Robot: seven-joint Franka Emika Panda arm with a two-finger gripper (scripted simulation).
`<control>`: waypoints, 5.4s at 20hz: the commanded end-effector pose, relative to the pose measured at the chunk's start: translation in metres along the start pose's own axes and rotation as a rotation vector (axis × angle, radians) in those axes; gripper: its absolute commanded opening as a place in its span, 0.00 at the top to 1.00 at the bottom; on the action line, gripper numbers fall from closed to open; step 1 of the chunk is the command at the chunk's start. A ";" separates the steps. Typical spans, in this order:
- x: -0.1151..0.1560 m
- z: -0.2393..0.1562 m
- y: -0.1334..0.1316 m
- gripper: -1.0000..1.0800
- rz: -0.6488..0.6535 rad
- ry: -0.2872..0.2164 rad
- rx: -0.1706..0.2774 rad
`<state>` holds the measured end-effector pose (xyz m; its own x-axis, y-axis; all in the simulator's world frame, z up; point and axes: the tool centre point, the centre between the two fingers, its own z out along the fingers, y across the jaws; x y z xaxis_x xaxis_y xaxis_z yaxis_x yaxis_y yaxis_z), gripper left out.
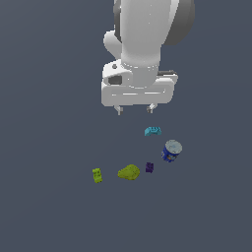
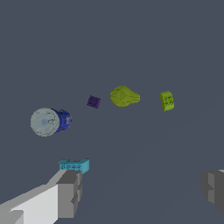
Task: Pick up a designated object from a clutter of objects.
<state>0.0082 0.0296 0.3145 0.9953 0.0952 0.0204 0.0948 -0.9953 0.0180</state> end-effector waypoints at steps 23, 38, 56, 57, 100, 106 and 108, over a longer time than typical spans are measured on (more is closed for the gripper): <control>0.023 0.028 -0.032 0.04 0.003 0.003 0.011; 0.069 0.157 -0.059 0.04 0.205 -0.013 0.018; 0.078 0.242 -0.076 0.04 0.323 -0.024 0.014; 0.078 0.242 -0.076 0.04 0.323 -0.024 0.014; 0.063 0.241 -0.066 1.00 0.325 -0.023 0.014; 0.050 0.189 -0.054 1.00 0.325 -0.023 0.014; 0.045 0.169 -0.050 1.00 0.325 -0.023 0.014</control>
<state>0.0560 0.0841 0.1301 0.9737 -0.2280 -0.0009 -0.2280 -0.9737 0.0004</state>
